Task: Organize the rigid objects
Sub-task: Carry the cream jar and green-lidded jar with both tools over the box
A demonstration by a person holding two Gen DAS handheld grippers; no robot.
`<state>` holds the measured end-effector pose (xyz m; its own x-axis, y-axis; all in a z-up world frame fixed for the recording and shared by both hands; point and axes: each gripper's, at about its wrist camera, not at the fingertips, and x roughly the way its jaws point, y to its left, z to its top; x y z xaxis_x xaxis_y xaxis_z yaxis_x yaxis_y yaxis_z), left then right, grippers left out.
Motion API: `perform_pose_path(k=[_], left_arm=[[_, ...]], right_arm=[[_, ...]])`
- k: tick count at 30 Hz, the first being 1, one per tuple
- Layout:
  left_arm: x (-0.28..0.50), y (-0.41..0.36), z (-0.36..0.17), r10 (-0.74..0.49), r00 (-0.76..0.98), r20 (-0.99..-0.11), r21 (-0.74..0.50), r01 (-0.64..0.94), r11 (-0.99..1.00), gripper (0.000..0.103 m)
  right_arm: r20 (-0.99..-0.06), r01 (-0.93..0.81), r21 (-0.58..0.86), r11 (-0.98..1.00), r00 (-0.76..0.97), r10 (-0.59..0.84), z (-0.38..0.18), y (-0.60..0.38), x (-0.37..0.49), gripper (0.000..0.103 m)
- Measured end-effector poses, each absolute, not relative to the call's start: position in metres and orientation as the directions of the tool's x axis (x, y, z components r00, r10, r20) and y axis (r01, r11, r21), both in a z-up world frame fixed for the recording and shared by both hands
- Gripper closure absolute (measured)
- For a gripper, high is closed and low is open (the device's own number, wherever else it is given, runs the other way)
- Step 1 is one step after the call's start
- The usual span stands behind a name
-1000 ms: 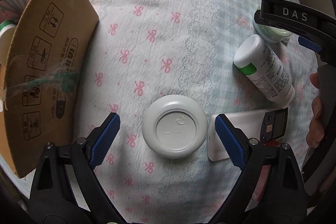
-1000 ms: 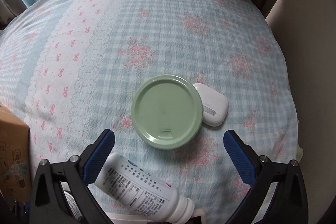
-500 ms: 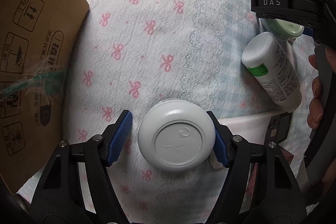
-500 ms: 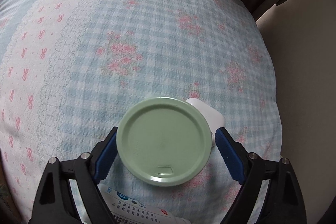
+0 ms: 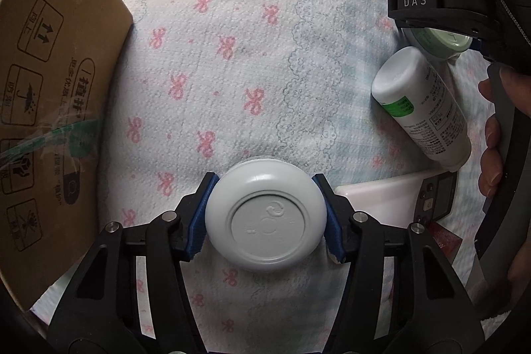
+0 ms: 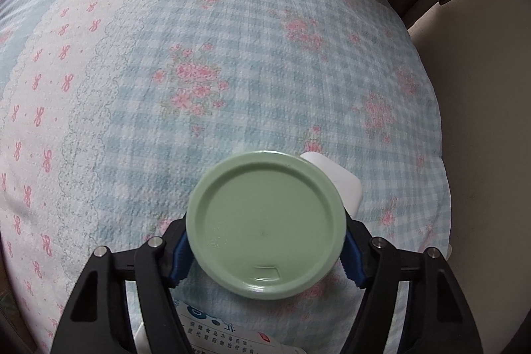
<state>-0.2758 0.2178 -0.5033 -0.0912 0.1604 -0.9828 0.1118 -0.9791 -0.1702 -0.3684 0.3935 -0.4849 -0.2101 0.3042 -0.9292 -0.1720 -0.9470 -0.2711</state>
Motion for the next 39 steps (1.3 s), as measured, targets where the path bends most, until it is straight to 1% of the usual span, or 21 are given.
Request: perform_pose_path(k=[14,22,24,25,31,39], left_arm=[[-0.263,0.215,-0.487,0.164,-0.129,-0.978,-0.177,0.096,-0.98,0.049],[-0.253,0.208,-0.46,0.171,-0.168,-0.971,-0.187,0.088,-0.978,0.049],[-0.251,0.203,-0.45,0.174,-0.181,-0.968,-0.192,0.088,-0.977,0.049],[-0.267,0.209,-0.44,0.178,-0.187,-0.966,-0.196,0.087,-0.977,0.049],[-0.289,0.207,-0.387,0.194,-0.245,-0.95,-0.211,0.049,-0.976,0.049],[-0.281,0.165,-0.303,0.224,-0.347,-0.911,-0.247,0.025,-0.969,0.049]], right_arm=[[-0.938,-0.186,-0.18,-0.966,-0.264,0.226,-0.47,0.405,-0.363,0.036],[-0.93,-0.198,-0.153,-0.968,-0.302,0.209,-0.443,0.402,-0.359,0.036],[-0.928,-0.2,-0.146,-0.969,-0.311,0.204,-0.43,0.398,-0.353,0.036],[-0.927,-0.202,-0.142,-0.969,-0.316,0.202,-0.422,0.396,-0.352,0.036],[-0.915,-0.19,-0.121,-0.974,-0.359,0.184,-0.367,0.385,-0.332,0.036],[-0.901,-0.136,-0.058,-0.989,-0.42,0.111,-0.282,0.35,-0.301,0.036]])
